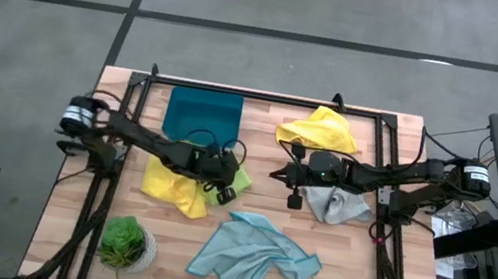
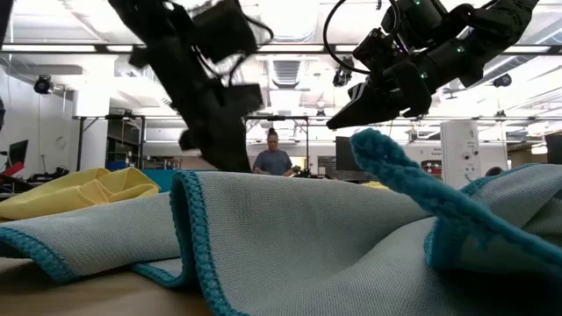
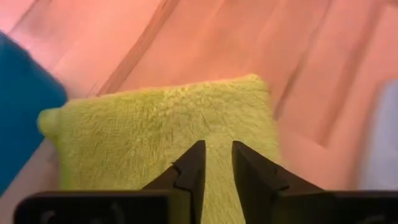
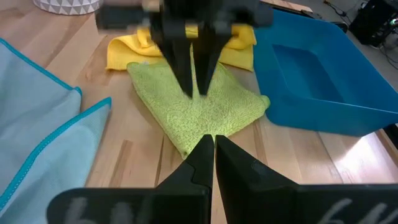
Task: Fold microfiber towels
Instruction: Fold the green microfiber towel
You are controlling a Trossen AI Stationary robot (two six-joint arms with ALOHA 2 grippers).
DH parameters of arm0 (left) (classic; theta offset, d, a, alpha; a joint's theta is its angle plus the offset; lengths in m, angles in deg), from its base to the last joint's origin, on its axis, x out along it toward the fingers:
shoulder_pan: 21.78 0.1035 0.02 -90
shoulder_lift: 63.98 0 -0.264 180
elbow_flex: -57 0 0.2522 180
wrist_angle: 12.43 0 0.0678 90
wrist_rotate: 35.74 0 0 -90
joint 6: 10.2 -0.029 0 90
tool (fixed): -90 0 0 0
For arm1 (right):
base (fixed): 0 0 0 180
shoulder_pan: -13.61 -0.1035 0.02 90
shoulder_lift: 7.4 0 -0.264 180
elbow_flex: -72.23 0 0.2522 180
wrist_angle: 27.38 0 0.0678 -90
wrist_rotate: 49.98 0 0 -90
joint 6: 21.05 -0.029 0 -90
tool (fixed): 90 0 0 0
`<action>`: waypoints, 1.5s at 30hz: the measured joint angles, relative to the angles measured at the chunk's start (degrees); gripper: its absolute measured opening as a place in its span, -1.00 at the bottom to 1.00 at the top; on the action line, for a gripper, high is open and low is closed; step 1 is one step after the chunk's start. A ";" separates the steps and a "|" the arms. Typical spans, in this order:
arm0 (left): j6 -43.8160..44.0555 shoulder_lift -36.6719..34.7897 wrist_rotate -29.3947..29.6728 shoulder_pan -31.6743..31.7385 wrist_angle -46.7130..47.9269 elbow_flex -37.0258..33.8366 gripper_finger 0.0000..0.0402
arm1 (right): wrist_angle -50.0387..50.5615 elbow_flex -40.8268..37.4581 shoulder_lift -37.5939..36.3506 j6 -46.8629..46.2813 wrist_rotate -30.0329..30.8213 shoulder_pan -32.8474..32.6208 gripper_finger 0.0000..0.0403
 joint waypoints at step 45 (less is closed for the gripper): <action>-12.09 -3.27 -0.99 1.04 9.51 3.26 -0.46 | 1.03 0.00 0.02 0.24 0.02 0.00 -0.96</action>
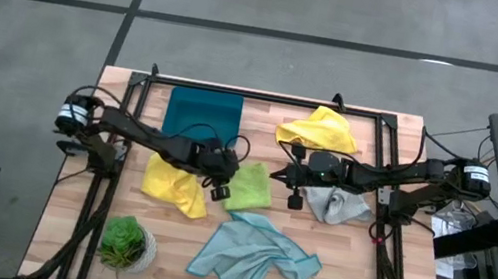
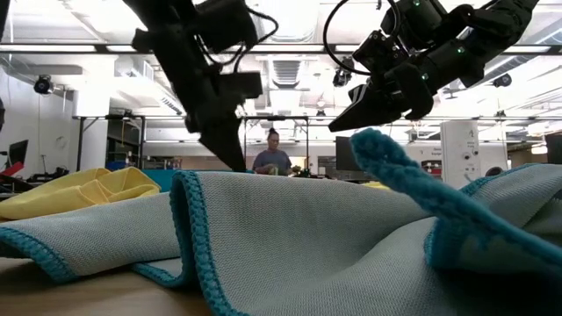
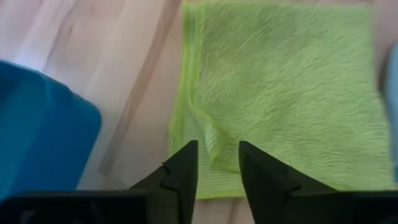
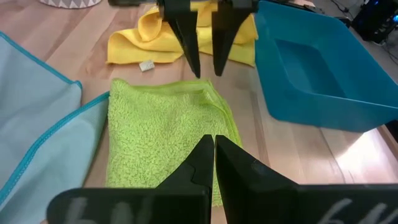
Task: Fold microfiber towels
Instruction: Fold the green microfiber towel
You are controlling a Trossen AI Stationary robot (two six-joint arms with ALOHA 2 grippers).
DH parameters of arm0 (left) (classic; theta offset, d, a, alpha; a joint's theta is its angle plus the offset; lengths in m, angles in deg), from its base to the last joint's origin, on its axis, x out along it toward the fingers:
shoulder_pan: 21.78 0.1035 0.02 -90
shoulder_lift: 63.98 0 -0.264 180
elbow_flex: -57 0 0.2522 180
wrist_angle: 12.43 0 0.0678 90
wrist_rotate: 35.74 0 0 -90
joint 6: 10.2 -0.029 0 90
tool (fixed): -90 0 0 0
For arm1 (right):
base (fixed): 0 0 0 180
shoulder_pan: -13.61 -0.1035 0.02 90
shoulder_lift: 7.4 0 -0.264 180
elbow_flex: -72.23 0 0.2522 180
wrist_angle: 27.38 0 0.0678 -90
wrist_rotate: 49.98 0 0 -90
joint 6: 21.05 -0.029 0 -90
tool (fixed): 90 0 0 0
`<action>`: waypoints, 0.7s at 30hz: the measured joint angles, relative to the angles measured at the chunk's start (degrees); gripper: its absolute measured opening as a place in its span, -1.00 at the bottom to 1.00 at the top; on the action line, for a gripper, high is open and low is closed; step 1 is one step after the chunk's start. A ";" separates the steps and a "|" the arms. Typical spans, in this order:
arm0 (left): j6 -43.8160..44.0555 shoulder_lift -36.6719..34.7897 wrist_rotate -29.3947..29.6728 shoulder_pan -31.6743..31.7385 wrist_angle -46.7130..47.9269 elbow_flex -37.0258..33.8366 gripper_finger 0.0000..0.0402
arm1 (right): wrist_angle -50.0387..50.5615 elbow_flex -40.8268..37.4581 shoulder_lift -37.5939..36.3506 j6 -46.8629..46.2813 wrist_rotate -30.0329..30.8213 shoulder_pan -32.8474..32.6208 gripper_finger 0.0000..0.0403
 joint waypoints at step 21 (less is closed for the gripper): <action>-1.37 6.88 7.67 0.00 -5.65 0.06 -0.47 | 0.31 0.00 0.00 0.22 0.00 0.00 -0.96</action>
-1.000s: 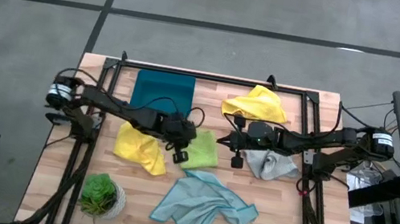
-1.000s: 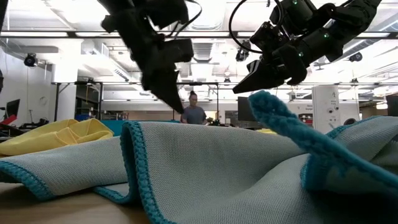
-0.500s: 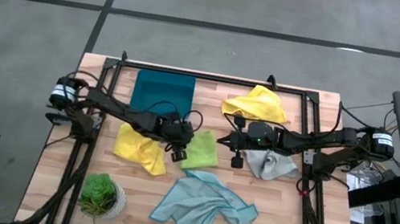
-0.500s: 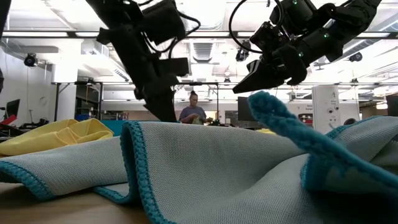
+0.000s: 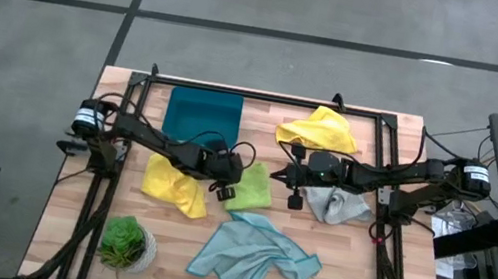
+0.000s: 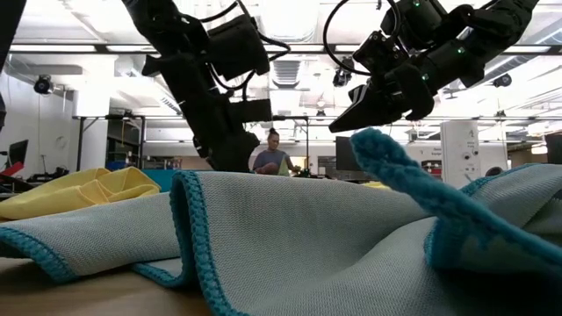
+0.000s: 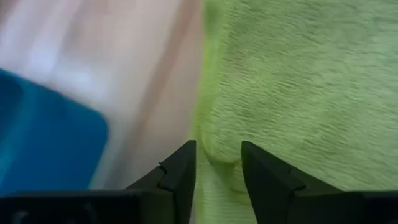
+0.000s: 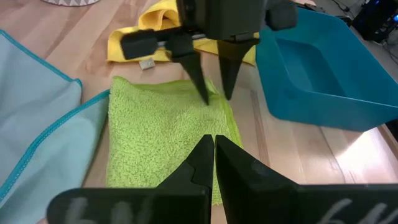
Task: Fold microfiber towels
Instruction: Fold the green microfiber towel, then put the green microfiber towel into the blue bin
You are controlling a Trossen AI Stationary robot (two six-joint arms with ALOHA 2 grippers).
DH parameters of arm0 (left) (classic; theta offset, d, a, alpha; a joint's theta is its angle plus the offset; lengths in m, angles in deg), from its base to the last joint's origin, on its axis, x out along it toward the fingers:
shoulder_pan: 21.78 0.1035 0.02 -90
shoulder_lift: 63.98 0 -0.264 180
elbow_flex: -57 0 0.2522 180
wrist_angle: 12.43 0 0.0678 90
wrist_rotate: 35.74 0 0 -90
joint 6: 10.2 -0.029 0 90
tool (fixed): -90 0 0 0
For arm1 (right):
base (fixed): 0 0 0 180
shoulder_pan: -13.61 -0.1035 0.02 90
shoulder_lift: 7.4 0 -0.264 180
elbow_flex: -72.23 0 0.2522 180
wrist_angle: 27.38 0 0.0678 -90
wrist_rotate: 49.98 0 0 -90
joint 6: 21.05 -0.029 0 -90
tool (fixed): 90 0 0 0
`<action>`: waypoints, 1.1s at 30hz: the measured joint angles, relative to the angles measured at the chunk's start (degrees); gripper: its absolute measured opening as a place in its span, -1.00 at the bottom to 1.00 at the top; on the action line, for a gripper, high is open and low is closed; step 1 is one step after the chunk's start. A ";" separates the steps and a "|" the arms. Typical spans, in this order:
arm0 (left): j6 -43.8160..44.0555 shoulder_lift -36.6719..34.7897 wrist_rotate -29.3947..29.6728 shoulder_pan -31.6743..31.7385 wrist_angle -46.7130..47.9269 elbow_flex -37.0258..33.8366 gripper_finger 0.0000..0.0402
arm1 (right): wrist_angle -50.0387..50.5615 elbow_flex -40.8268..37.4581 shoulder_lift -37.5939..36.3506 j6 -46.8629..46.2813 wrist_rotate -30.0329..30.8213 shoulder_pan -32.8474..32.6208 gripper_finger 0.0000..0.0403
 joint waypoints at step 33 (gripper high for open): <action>6.44 -6.88 -10.98 -1.59 8.50 0.13 -0.76 | 1.51 1.03 0.00 -40.88 -0.70 0.63 -0.44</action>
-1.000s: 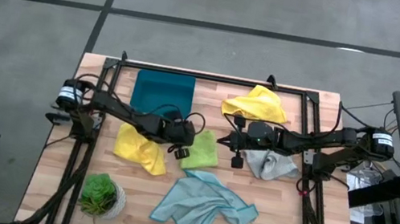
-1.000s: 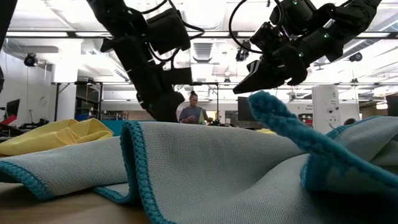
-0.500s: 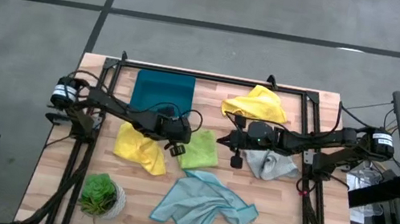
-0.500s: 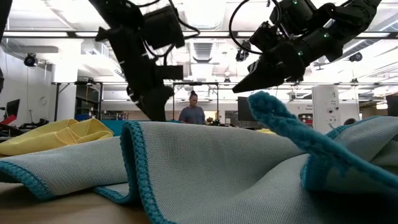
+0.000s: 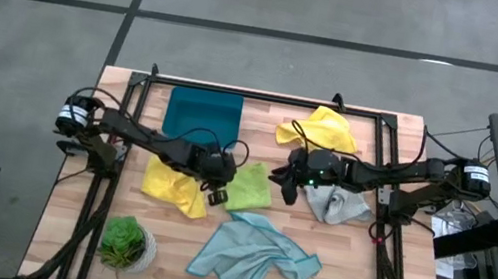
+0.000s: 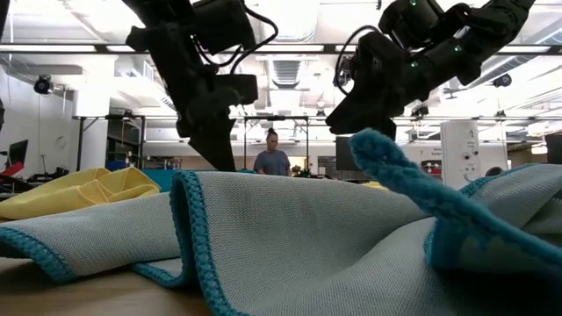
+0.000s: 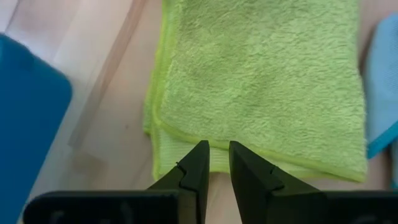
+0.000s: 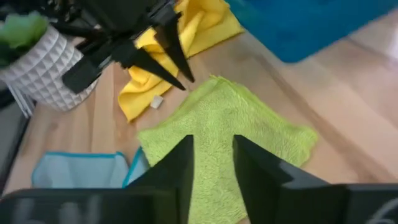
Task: Fold microfiber towels
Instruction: Put the green microfiber towel into the blue bin
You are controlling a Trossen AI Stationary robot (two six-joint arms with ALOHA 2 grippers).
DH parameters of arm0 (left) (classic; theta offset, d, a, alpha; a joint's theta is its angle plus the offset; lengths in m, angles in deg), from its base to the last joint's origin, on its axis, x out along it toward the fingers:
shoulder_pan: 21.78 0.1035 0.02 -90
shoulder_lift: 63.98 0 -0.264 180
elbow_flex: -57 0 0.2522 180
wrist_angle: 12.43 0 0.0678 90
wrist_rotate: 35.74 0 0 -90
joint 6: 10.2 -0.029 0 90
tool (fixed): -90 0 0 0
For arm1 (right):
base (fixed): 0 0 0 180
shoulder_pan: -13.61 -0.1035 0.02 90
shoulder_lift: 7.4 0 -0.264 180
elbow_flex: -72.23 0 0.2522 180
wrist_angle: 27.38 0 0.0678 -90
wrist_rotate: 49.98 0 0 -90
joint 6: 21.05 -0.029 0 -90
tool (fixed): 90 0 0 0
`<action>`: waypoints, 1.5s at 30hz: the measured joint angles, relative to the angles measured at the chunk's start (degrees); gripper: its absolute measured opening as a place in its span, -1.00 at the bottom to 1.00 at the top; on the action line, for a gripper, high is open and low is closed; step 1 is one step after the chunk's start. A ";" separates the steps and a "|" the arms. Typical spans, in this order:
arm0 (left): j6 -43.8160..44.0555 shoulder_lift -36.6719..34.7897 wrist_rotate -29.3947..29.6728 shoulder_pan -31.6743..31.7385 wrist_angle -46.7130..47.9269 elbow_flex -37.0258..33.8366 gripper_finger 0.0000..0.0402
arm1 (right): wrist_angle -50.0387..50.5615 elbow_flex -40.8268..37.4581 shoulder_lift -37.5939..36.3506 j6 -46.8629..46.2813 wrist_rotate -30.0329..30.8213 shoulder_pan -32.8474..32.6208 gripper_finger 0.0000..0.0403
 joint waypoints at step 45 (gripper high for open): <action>0.67 -0.04 -5.80 -0.47 -1.52 0.00 0.07 | 13.38 10.16 16.56 -5.67 -1.52 4.64 -0.10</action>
